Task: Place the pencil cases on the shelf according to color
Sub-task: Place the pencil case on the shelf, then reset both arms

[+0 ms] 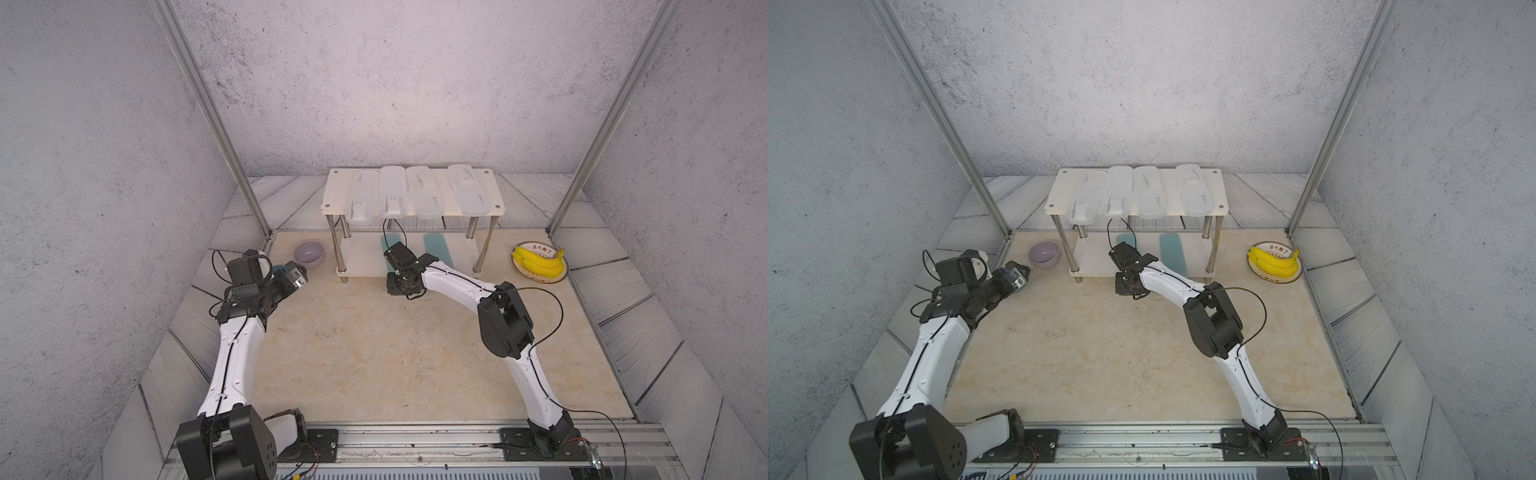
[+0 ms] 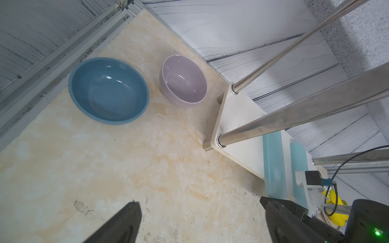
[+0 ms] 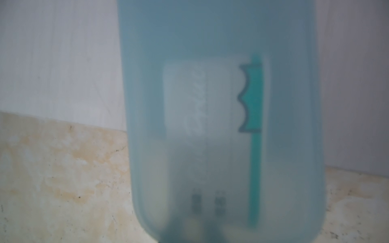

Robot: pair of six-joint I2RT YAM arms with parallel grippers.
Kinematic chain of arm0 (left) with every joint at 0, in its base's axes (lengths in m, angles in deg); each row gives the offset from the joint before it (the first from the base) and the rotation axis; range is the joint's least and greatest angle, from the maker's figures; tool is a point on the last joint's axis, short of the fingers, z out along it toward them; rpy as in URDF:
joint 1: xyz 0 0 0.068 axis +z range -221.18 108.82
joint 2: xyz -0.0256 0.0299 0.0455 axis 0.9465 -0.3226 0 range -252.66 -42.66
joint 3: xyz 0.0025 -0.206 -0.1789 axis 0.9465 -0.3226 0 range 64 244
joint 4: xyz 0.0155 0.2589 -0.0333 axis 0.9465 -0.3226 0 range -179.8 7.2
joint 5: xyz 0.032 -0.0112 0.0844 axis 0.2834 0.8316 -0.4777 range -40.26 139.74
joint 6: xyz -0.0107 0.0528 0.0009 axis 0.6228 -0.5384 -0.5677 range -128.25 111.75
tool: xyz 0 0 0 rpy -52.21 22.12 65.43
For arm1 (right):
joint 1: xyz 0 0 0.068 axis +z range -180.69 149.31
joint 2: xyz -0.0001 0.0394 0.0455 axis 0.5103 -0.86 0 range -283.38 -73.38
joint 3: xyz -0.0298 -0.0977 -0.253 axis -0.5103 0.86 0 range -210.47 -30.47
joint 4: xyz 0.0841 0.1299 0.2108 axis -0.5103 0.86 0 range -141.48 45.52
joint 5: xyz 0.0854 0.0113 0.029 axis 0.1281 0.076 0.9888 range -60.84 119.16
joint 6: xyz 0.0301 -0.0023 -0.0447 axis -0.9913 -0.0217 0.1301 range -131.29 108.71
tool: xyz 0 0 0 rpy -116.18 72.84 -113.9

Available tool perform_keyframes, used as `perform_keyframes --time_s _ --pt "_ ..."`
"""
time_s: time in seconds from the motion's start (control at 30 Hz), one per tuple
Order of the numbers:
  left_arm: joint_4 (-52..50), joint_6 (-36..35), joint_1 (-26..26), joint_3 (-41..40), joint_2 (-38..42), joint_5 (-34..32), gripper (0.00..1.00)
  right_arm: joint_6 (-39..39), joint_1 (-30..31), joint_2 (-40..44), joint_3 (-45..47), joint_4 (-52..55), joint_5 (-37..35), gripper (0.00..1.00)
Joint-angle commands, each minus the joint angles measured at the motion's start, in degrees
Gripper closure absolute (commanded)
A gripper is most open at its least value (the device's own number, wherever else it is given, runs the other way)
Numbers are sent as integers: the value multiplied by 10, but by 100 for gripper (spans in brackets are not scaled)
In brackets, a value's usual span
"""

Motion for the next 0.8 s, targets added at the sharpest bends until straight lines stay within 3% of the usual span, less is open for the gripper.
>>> perform_keyframes --time_s 0.0,0.2,0.23,0.33,0.4,0.57,0.77 --pt "2 -9 -6 -4 3 -4 1 18 0 -12 -28 -11 15 80" --pt "-4 -20 -14 -3 7 -18 1 16 1 4 -27 -2 58 75" --pt "-6 -23 -17 -3 6 -22 1 12 2 17 -7 -8 66 71" --pt "-13 -32 -31 -3 9 -41 1 8 8 72 83 -48 74 42" --pt "-24 -40 -50 -1 12 -69 1 10 13 111 140 -65 64 30" --pt "-47 -63 -106 -5 35 -167 1 27 21 212 269 -82 35 19" --pt "22 -35 -109 -95 104 -168 1 52 27 357 432 -109 -72 7"
